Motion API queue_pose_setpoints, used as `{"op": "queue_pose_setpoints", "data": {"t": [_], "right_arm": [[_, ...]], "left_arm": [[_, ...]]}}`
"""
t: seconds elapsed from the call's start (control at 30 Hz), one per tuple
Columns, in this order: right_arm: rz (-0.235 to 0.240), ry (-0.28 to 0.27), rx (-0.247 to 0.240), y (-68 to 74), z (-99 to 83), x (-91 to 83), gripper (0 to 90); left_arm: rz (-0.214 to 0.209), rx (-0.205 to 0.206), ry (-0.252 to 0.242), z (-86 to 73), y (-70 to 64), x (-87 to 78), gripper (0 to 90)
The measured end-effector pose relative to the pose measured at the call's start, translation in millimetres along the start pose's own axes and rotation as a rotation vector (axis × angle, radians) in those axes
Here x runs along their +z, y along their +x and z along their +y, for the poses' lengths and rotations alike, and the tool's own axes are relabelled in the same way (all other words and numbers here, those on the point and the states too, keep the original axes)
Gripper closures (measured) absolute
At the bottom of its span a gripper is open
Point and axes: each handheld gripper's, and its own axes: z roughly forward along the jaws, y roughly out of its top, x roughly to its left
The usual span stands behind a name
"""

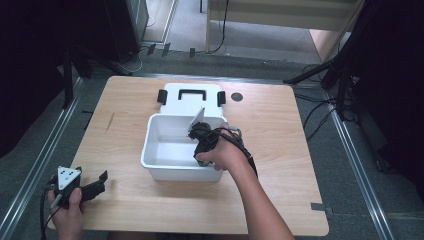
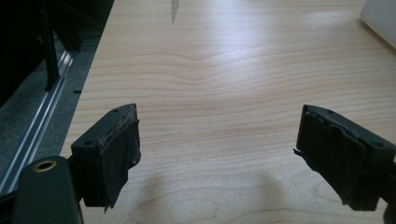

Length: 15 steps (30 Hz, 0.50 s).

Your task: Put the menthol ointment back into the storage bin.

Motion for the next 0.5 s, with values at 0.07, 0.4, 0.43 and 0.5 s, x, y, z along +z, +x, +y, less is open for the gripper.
{"op": "queue_pose_setpoints", "data": {"t": [0.07,0.4,0.43,0.5], "right_arm": [[-0.005,0.007,-0.009,1.3,0.0,2.2,51.9],[-0.025,0.045,-0.064,5.7,1.3,13.1,51.9],[-0.027,0.053,-0.068,6.5,1.5,13.9,51.8],[-0.032,0.064,-0.084,7.4,1.7,15.4,51.8]], "left_arm": [[0.000,0.000,0.001,0.0,0.0,0.0,14.4],[0.002,-0.001,0.002,0.1,0.0,0.4,14.4],[0.002,-0.001,0.002,0.1,0.1,0.3,14.4],[0.002,-0.002,0.002,0.1,0.0,0.3,14.4]]}}
